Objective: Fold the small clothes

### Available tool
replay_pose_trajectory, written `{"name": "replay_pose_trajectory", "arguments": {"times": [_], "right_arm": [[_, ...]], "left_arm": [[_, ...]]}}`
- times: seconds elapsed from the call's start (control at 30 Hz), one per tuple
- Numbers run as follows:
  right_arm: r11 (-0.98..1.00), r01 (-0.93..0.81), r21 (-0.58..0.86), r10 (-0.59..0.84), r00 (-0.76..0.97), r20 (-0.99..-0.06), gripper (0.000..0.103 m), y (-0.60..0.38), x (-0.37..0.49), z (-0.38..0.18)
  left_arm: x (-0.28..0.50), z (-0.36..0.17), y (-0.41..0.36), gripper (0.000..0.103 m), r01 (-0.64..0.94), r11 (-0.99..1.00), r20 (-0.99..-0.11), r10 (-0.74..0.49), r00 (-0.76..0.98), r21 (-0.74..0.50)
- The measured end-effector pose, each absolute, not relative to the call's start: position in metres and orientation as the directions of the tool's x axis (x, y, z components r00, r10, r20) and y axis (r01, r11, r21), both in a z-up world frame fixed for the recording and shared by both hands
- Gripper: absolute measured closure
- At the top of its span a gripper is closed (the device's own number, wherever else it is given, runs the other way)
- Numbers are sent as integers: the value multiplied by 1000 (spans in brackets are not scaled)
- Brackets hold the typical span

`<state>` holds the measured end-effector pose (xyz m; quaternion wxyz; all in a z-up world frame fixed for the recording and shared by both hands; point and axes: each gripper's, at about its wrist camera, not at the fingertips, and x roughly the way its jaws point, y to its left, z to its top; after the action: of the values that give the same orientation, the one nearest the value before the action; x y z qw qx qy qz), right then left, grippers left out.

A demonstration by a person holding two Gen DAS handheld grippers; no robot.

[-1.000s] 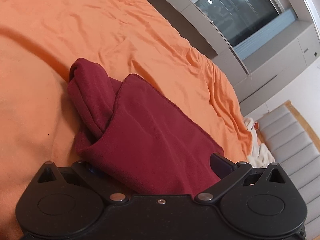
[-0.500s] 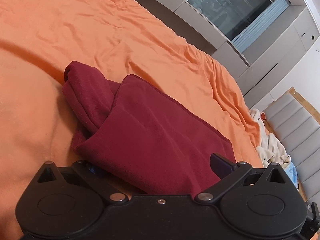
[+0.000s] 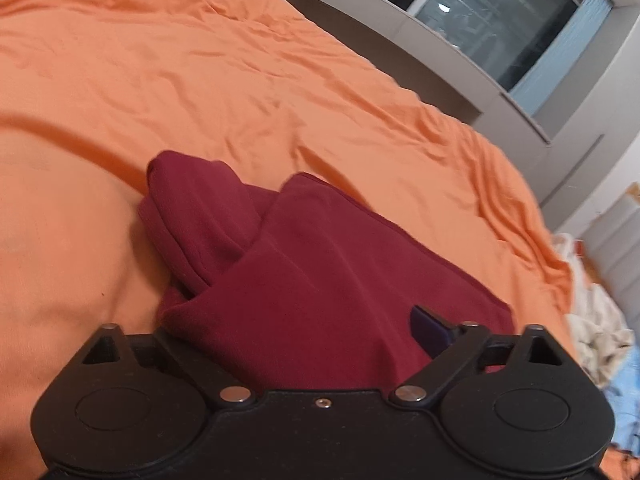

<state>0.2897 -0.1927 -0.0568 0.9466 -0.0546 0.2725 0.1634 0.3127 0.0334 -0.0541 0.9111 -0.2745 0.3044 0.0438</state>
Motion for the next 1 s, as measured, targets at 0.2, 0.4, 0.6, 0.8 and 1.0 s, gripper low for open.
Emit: {"name": "replay_pose_trajectory", "arguments": {"times": [0.2,0.4,0.6,0.8,1.0], "right_arm": [[961,-276,14,243,822,-516,0,-226,285,-34],[988,-150,35,148,862,-484,0,-281,295,-13],[999,3,46,18,888,-460,0,-343,305,1],[982,134,133,-60,890,-451,0,-407,308,7],[935,225,275,-83,891,-447,0,-467,298,7]], "left_arm": [[314,-55,41,56,-299,834,-575,-25,818,-463],[315,-47,40,70,-268,848,-534,-21,845,-457],[335,-19,6,83,-114,951,-492,-44,870,-286],[351,15,-71,86,130,991,-461,-129,878,-30],[341,20,-164,88,381,913,-490,-268,830,147]]}}
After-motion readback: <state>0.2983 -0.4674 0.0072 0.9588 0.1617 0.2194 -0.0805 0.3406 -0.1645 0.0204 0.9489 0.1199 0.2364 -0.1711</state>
